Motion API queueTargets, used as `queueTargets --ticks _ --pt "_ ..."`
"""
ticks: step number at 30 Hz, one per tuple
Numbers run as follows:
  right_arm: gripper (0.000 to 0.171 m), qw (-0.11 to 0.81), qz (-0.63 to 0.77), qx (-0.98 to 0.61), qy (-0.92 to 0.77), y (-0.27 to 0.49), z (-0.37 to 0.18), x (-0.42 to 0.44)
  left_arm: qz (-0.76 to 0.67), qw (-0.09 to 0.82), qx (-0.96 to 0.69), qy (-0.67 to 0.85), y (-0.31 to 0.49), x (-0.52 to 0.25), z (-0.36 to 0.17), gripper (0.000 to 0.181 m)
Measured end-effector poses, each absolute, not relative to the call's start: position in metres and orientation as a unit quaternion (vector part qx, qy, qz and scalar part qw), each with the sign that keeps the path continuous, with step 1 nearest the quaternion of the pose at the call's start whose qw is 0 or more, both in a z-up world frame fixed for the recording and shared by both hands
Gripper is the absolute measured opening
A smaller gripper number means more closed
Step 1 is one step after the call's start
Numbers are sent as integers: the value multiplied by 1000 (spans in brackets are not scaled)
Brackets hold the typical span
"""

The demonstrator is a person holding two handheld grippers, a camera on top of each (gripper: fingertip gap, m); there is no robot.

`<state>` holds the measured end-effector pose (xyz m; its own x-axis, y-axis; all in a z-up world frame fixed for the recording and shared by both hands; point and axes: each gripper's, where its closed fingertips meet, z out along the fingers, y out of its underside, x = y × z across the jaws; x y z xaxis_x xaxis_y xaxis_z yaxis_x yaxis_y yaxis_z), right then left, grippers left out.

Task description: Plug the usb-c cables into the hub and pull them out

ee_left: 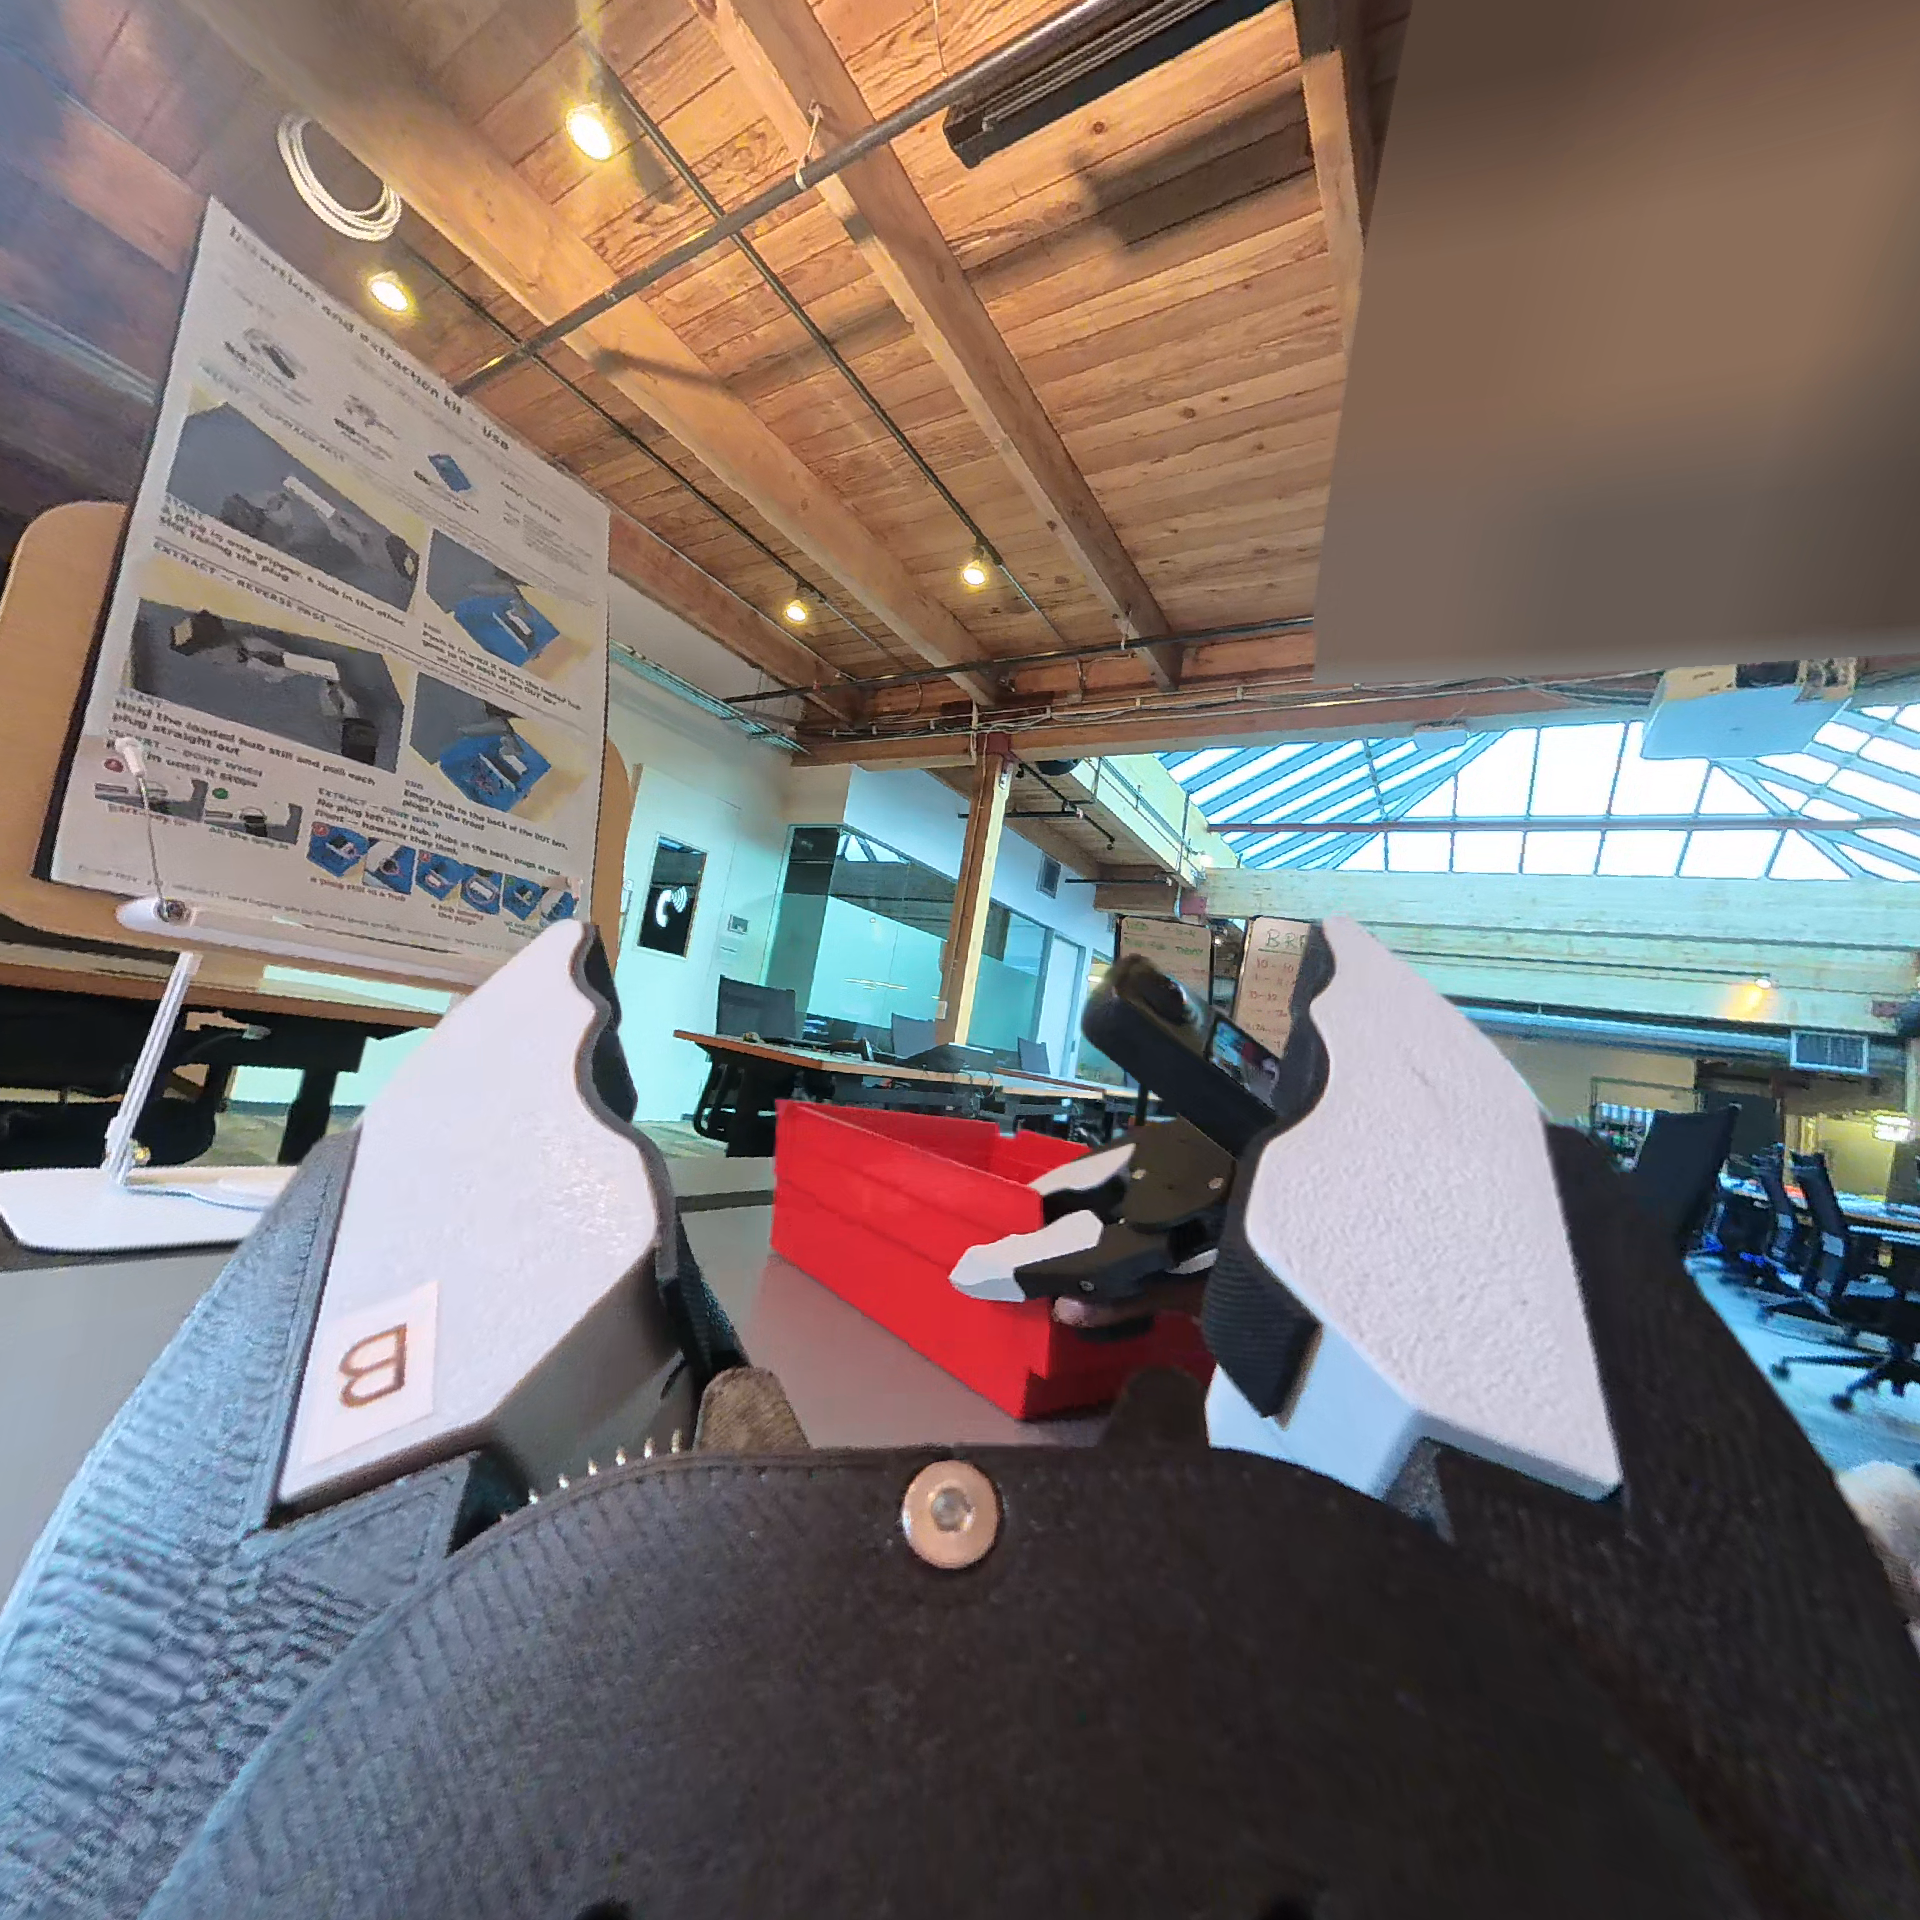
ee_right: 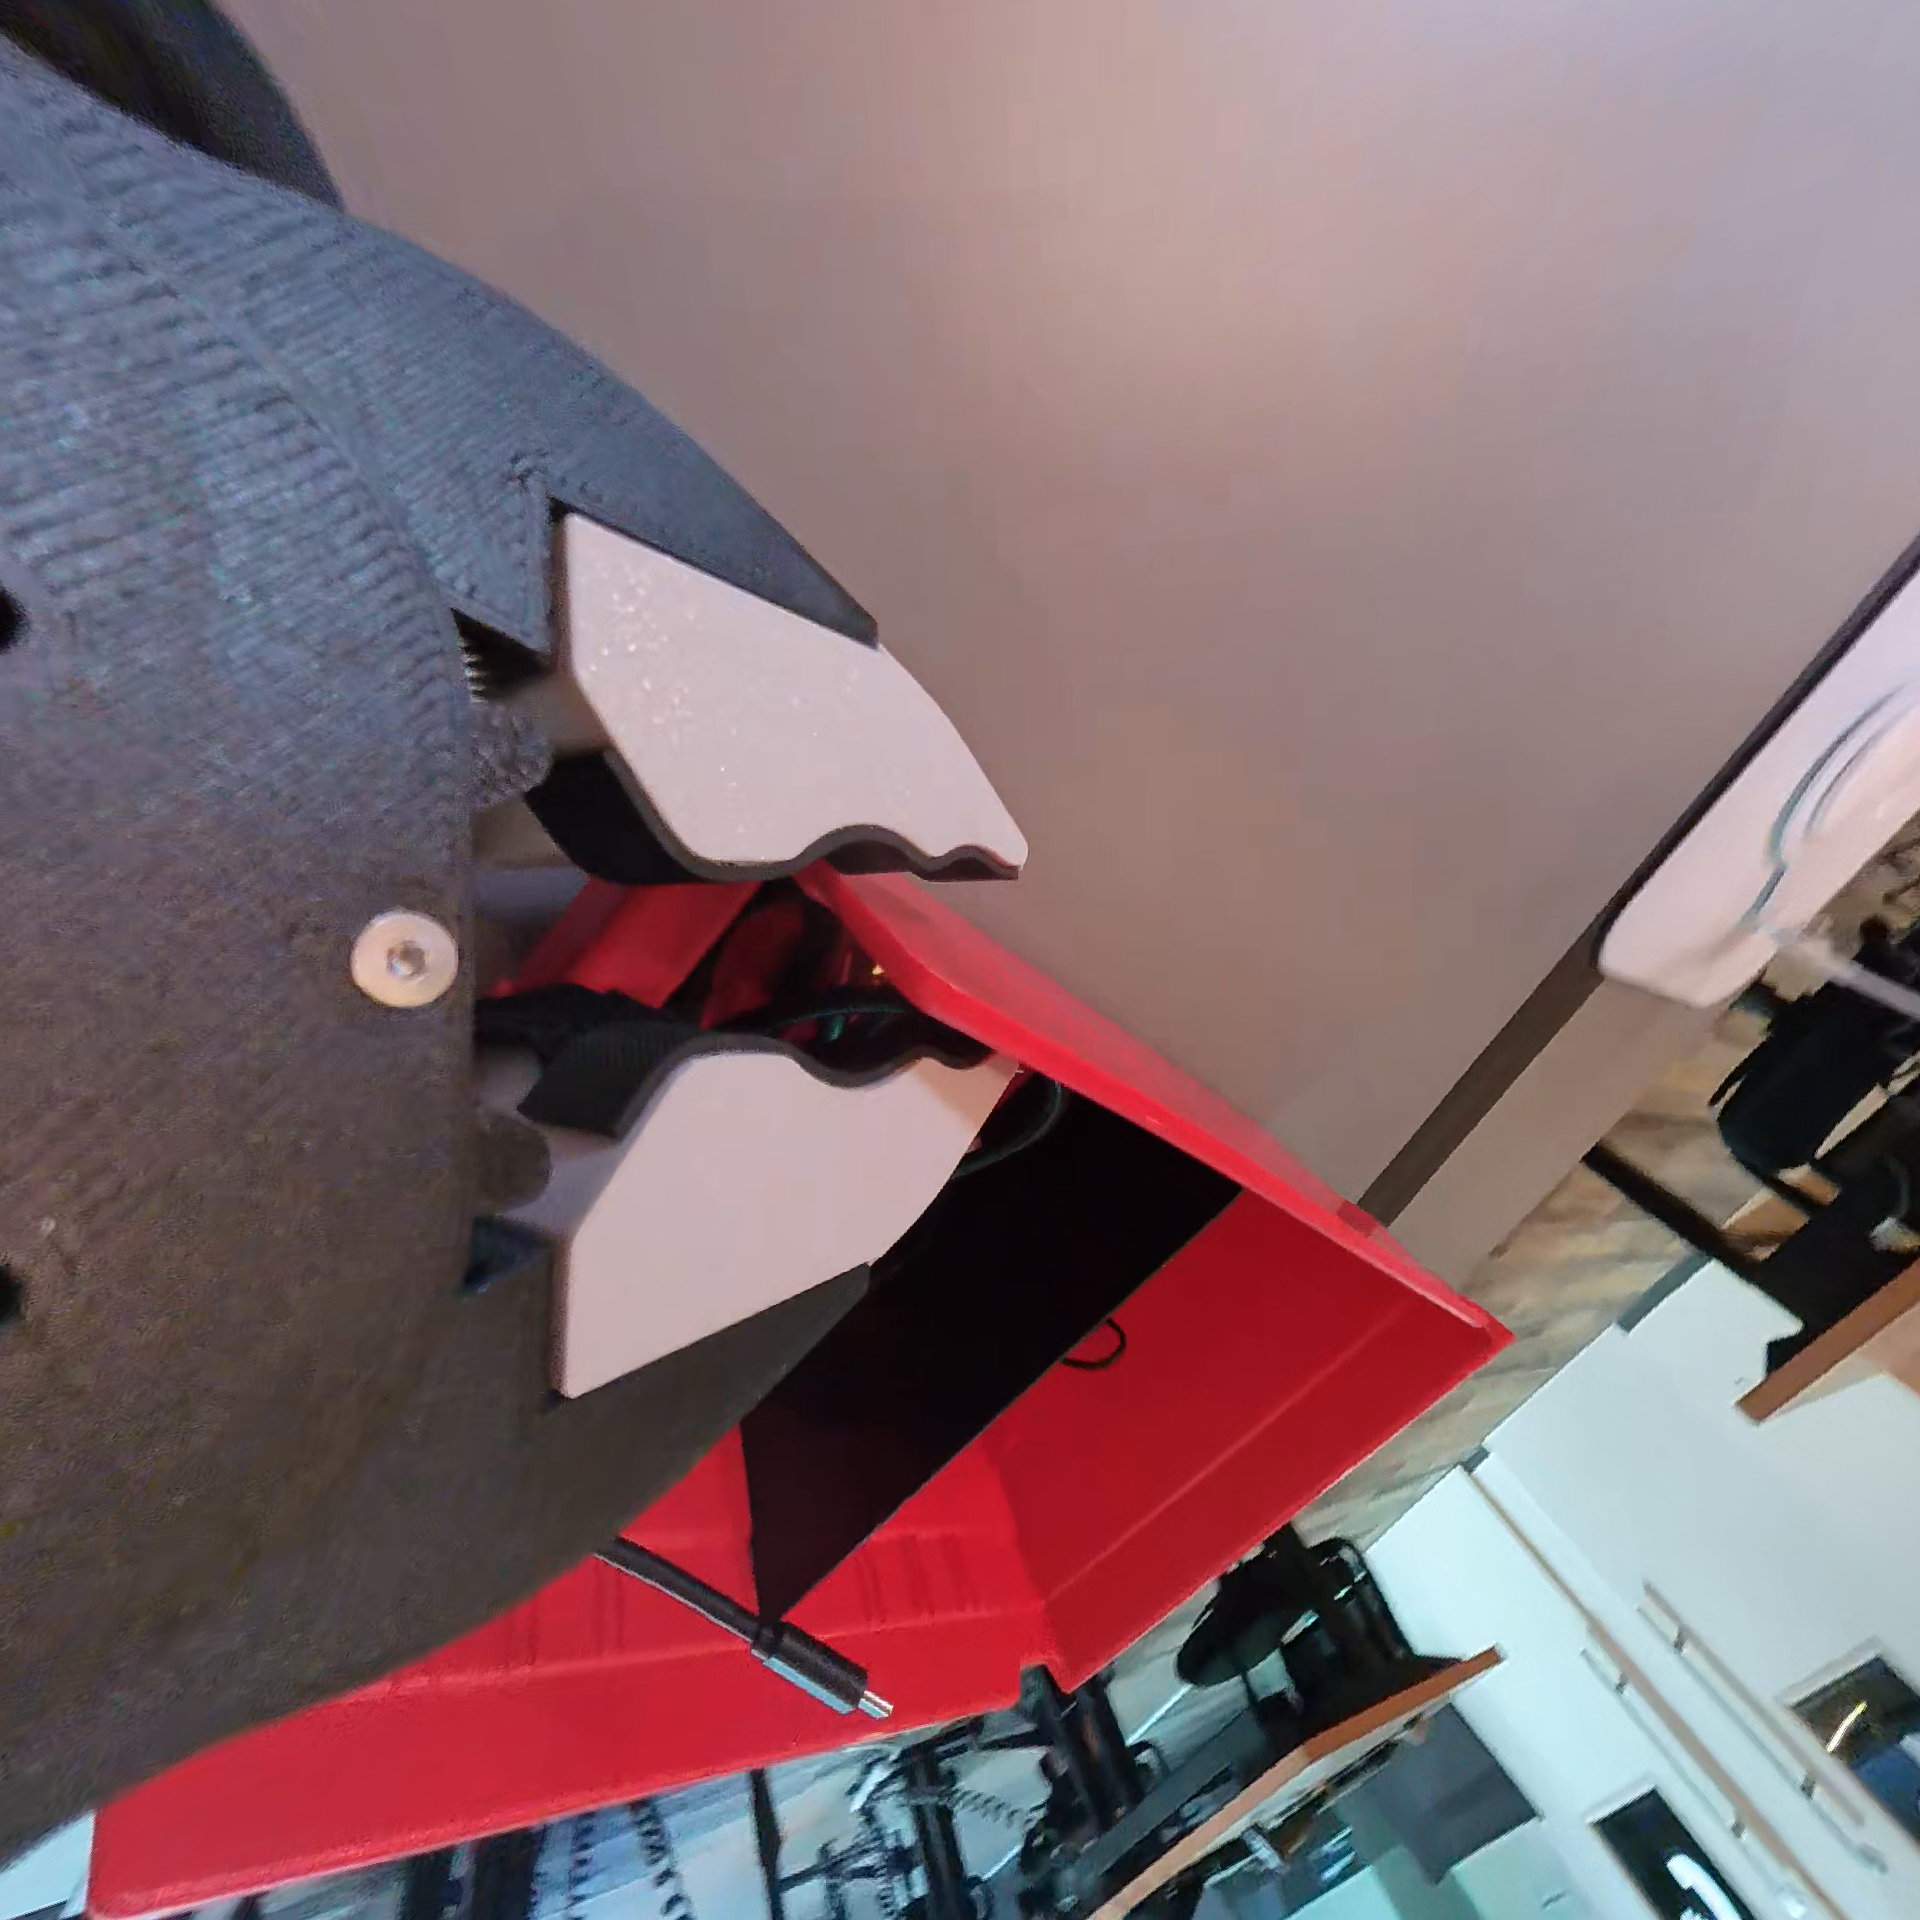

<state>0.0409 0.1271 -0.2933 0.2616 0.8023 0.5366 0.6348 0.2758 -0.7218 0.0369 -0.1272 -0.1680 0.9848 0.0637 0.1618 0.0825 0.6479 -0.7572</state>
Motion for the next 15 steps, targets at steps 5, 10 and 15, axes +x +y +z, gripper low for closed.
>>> queueTargets --ticks 5,10,15 --pt "27 518 103 -550 -647 63 -293 5 62 905 -416 -63 -152 36 -146 118" --pt "31 514 146 -498 -683 -7 -290 -36 153 903 -394 -72 -218 16 -108 113" --pt "33 506 185 -459 -706 -65 -290 -73 327 811 -467 -132 -296 -28 -107 101"
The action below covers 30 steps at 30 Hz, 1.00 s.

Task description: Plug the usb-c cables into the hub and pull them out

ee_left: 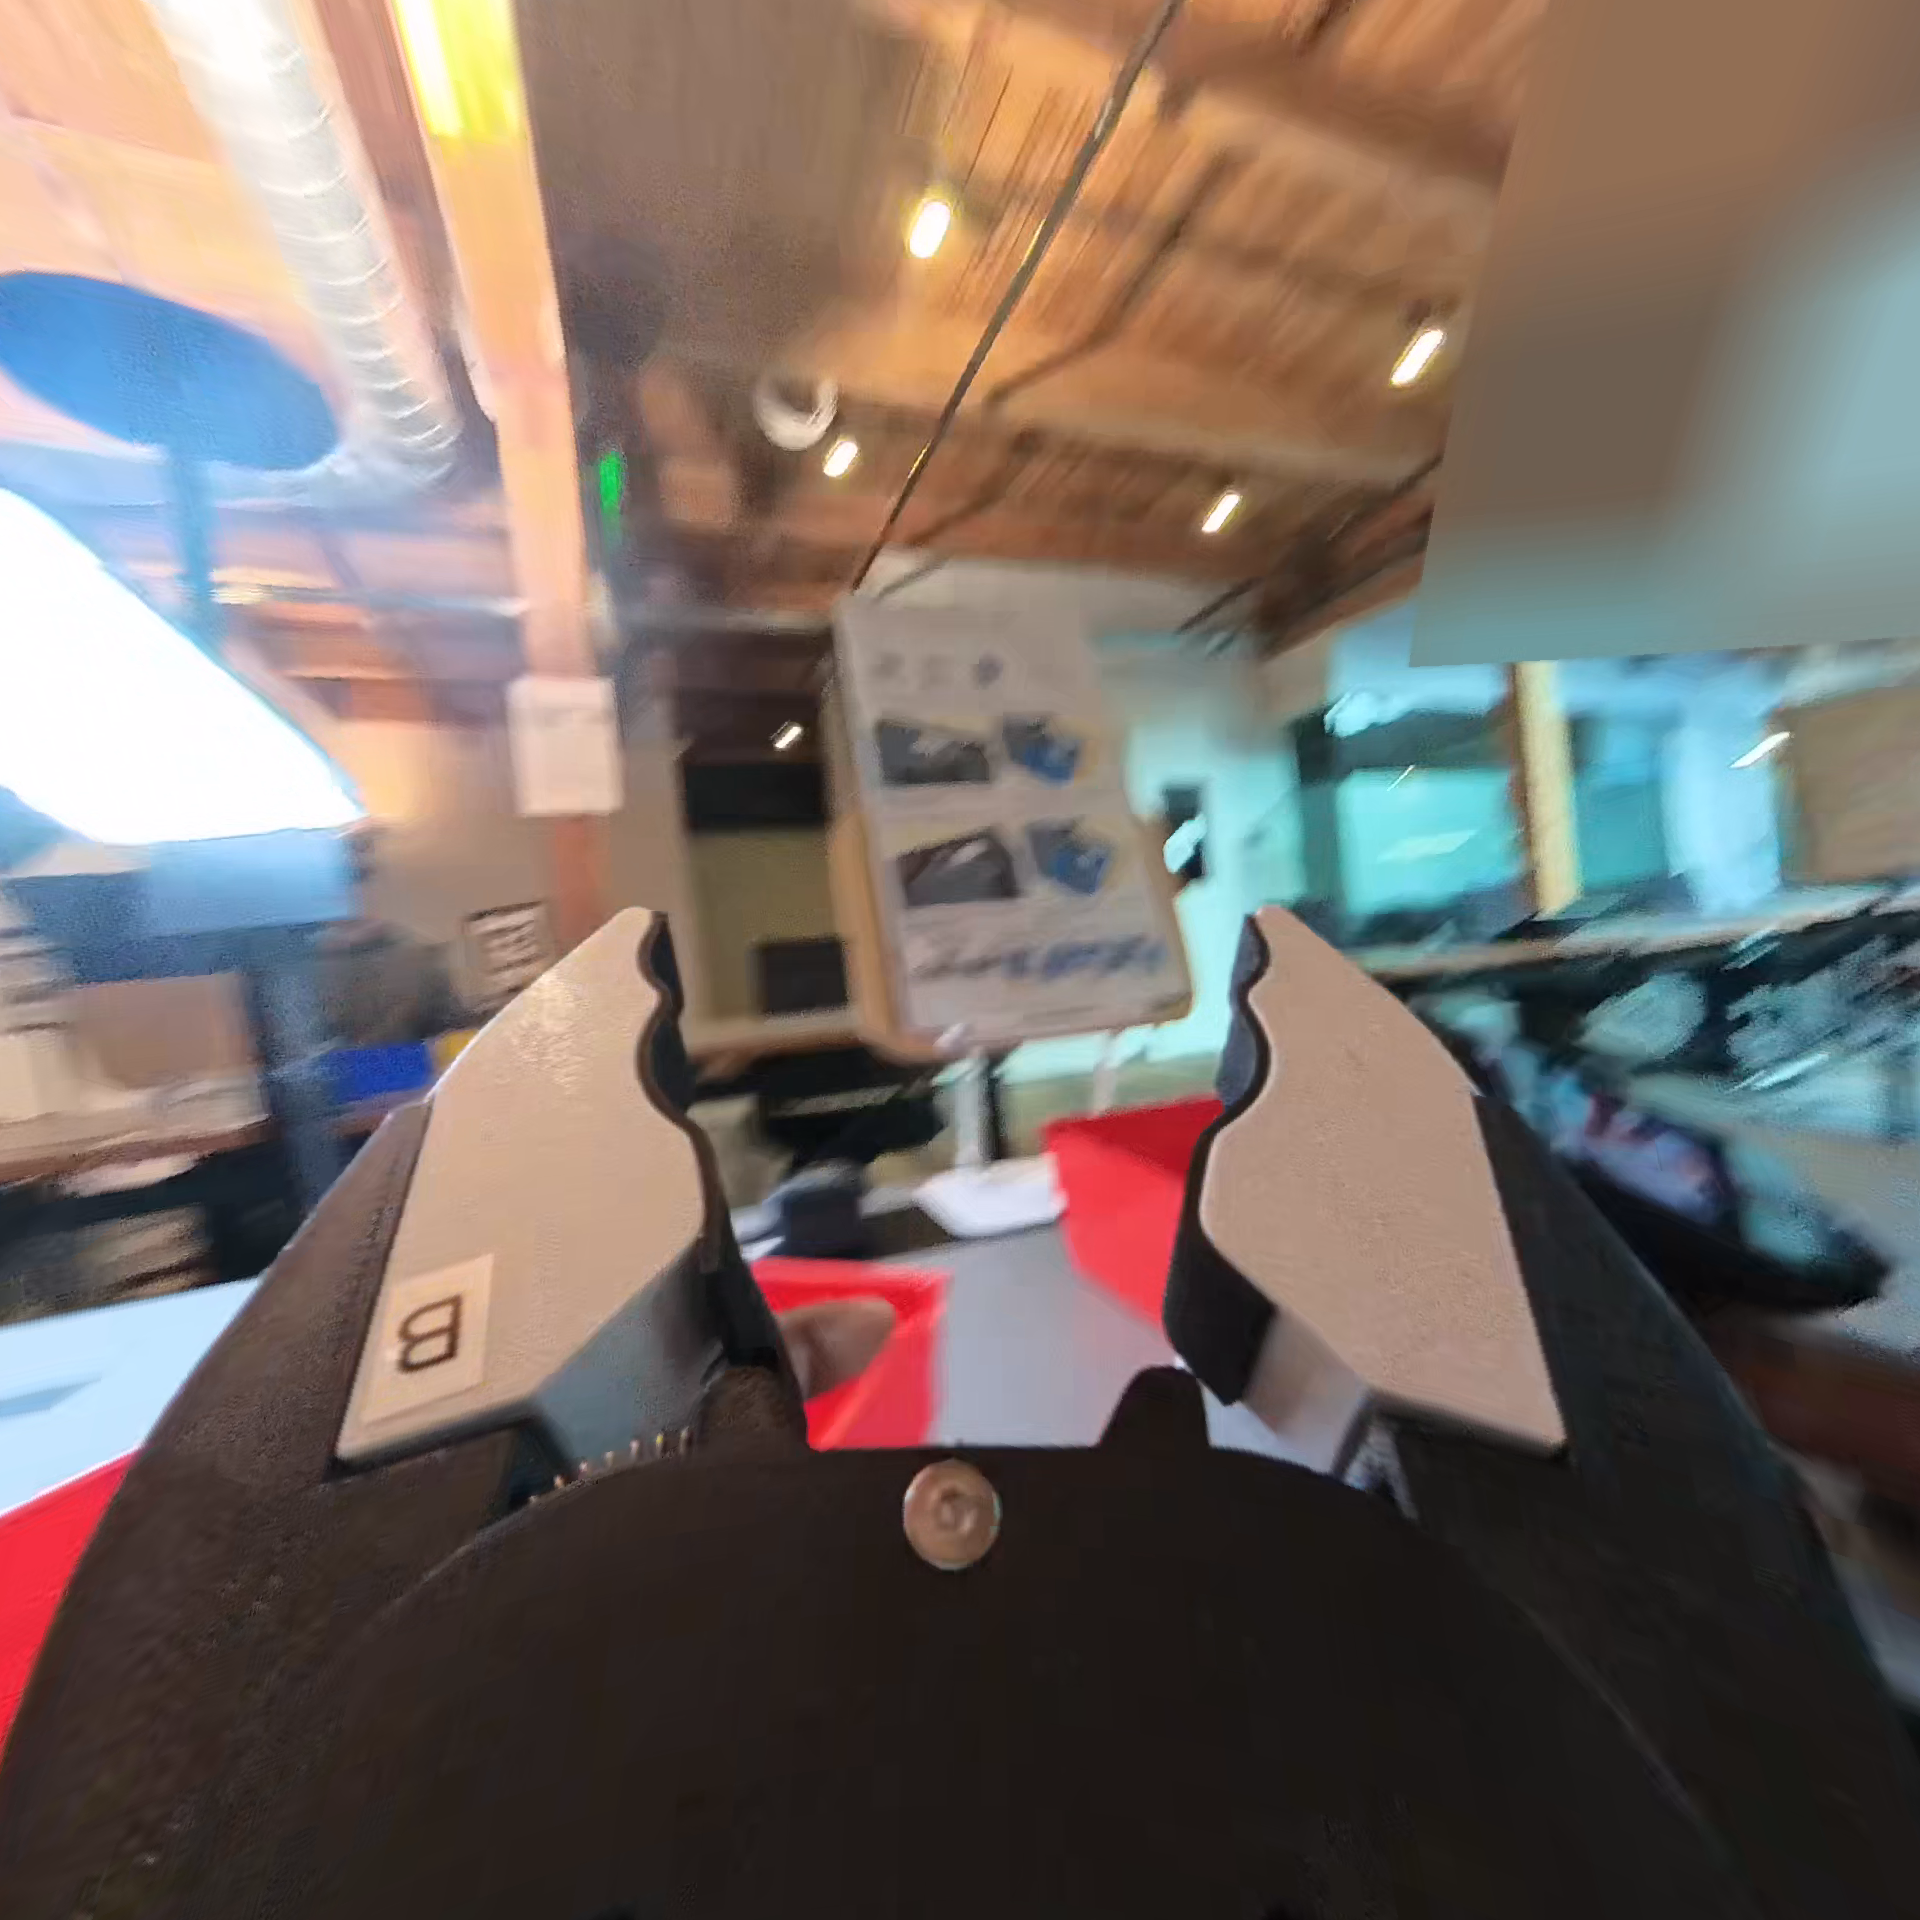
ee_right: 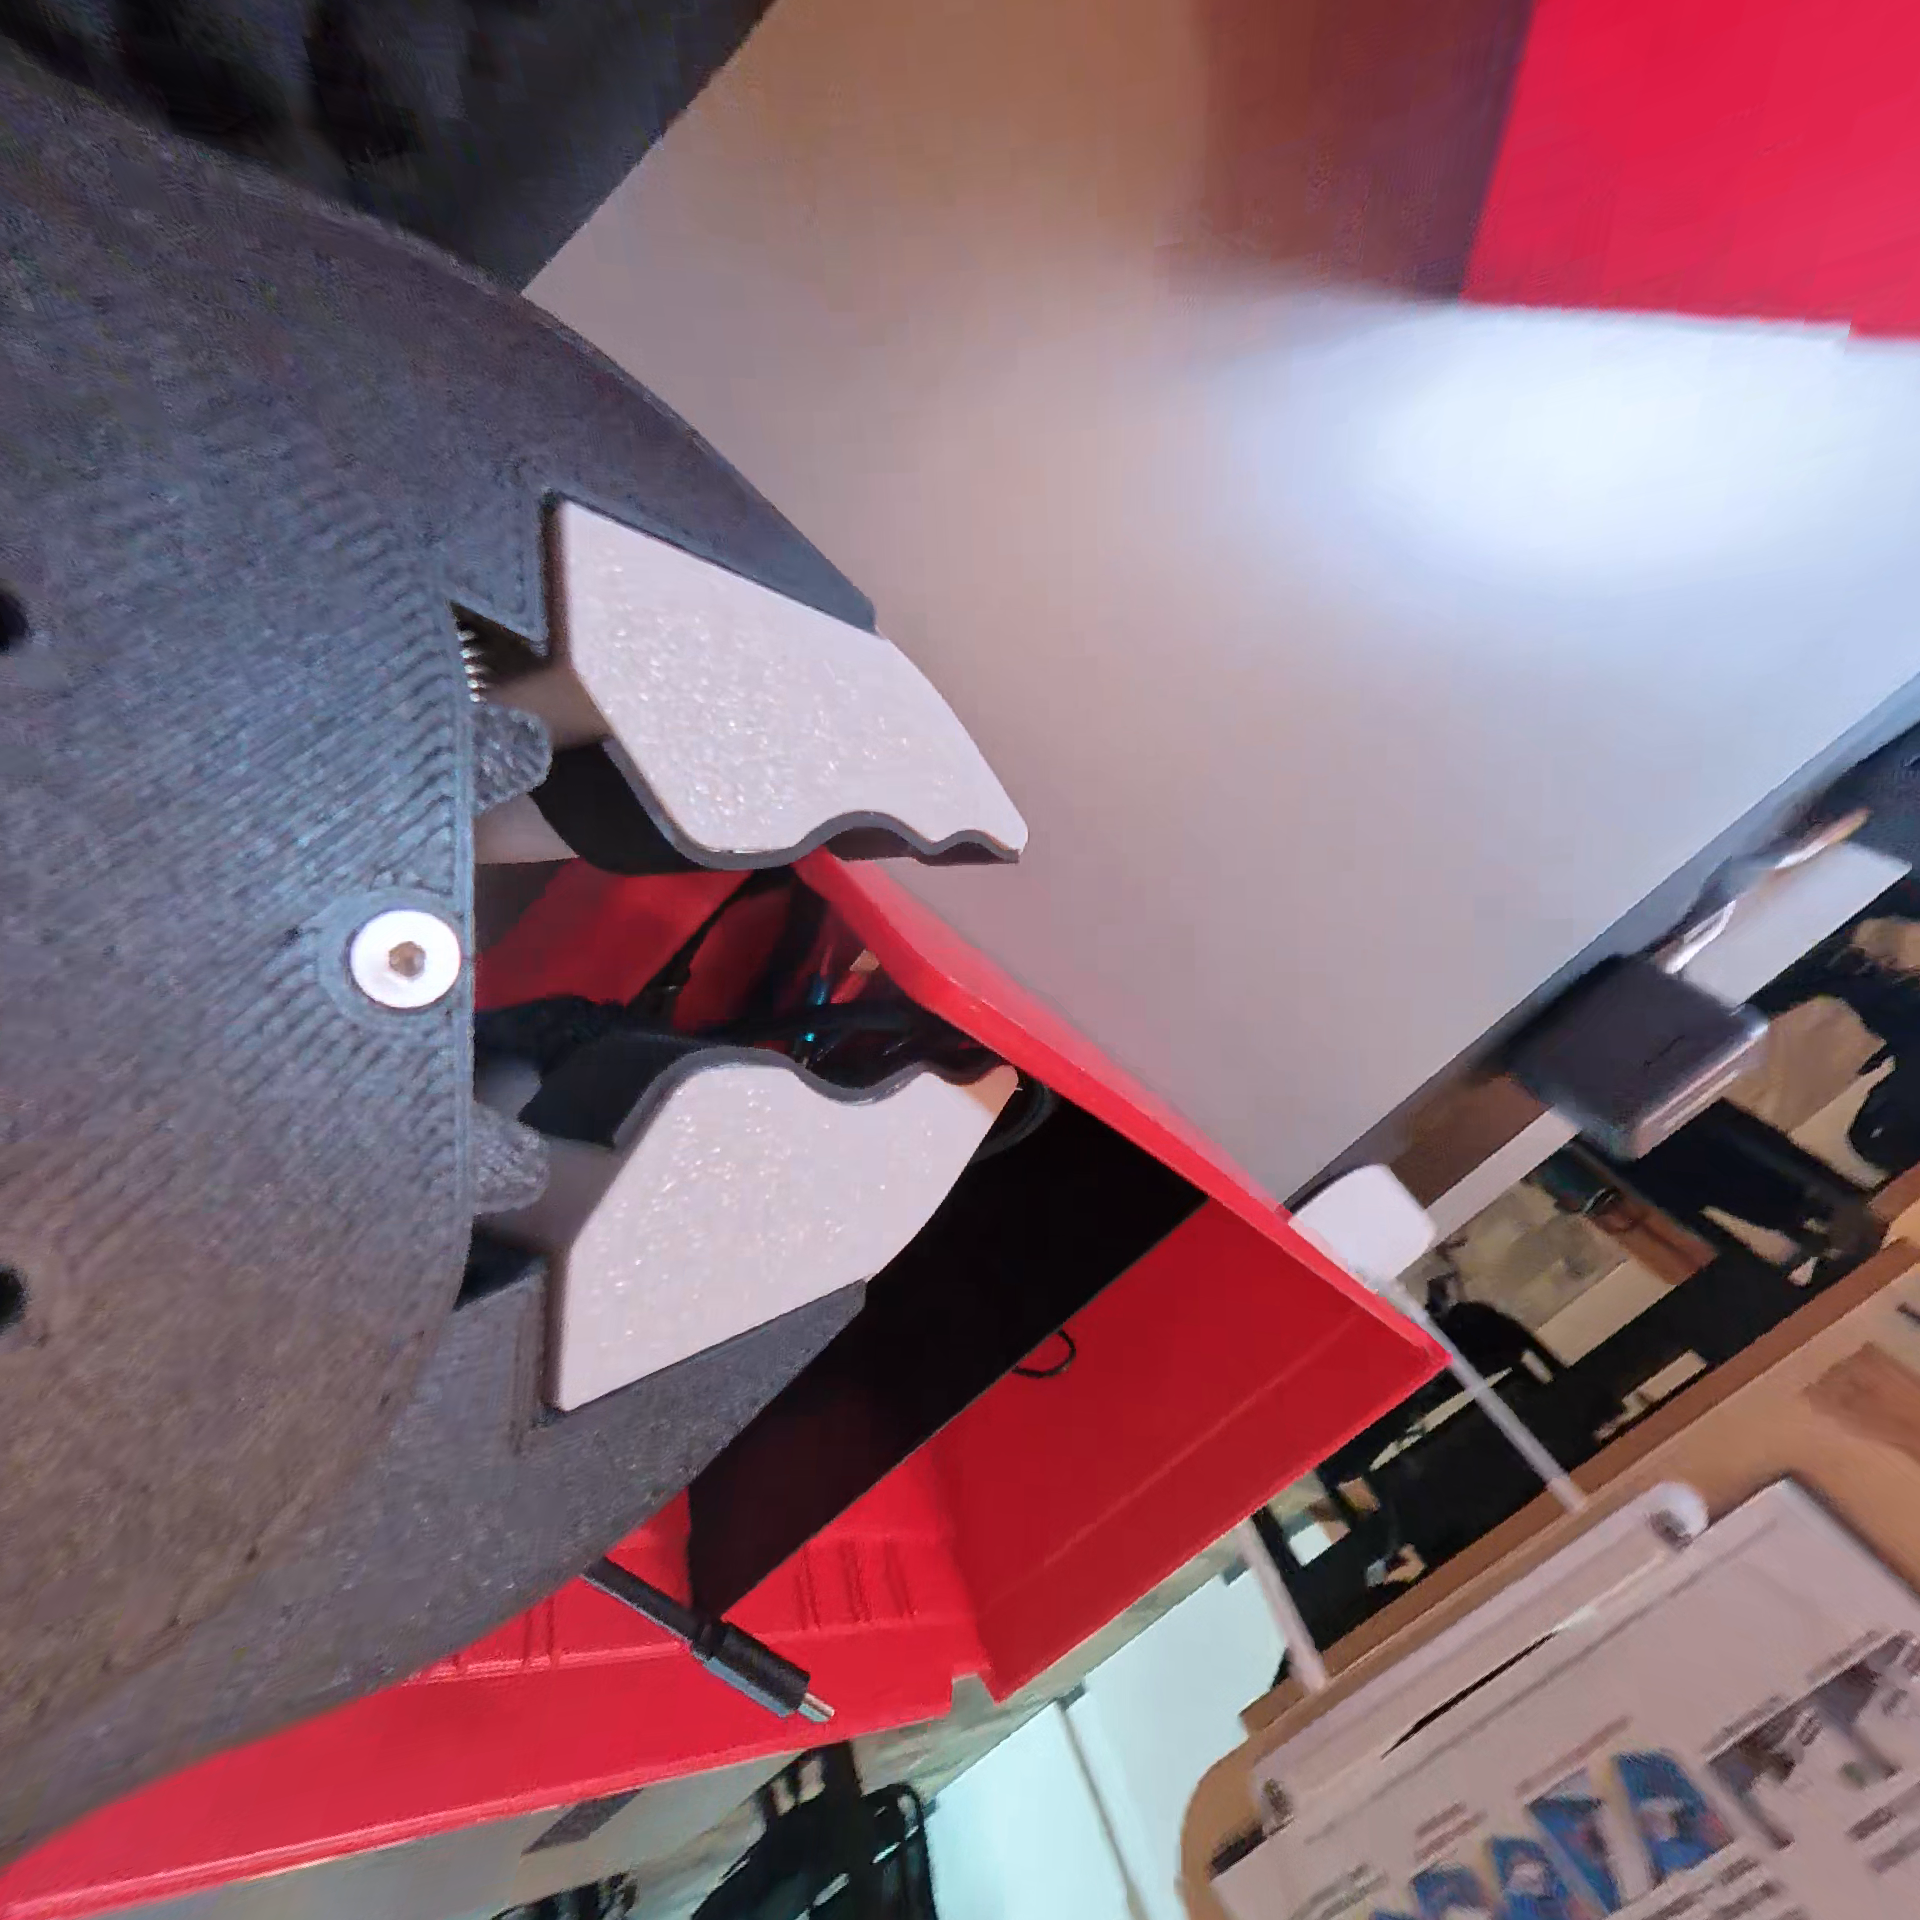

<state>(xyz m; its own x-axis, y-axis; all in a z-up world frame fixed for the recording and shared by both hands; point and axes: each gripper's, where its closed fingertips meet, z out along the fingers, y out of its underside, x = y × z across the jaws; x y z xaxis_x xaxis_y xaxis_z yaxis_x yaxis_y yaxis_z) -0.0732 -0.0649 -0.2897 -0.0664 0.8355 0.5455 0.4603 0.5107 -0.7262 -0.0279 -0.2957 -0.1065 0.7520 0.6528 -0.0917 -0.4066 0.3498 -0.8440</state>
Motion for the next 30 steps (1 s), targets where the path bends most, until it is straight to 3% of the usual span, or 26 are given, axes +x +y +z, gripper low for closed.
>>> queueTargets --ticks 5,12,19,27,30 --pt "37 480 216 -436 -730 -111 -290 -103 400 644 -602 -249 -383 -69 -157 92" --pt "38 462 255 -412 -743 -164 -290 -133 348 650 -575 -354 -457 -70 -174 78" --pt "41 428 297 -392 -758 -198 -291 -161 235 570 -679 -397 -455 -69 -237 78" --pt "41 403 354 -351 -768 -207 -290 -182 101 585 -740 -315 -402 -38 -249 71" --pt "41 407 368 -333 -767 -203 -288 -181 64 576 -768 -272 -379 -25 -254 77"
